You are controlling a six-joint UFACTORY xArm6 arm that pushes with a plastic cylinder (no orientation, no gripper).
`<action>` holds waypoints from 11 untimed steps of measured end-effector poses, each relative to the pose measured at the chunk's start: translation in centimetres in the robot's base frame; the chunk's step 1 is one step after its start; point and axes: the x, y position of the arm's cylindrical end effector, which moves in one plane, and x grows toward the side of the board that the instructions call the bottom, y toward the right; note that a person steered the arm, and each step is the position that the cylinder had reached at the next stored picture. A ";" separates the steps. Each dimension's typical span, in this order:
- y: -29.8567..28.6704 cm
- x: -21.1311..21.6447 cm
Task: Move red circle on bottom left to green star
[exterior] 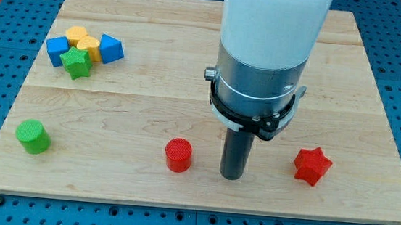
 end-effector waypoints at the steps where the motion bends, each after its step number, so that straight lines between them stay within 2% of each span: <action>1: -0.7 -0.3; 3: -7.4 -3.6; 4: -10.8 -3.6; 5: -8.8 -0.4; 6: -11.0 0.1; 9: -22.0 0.3; 11: -23.8 -7.4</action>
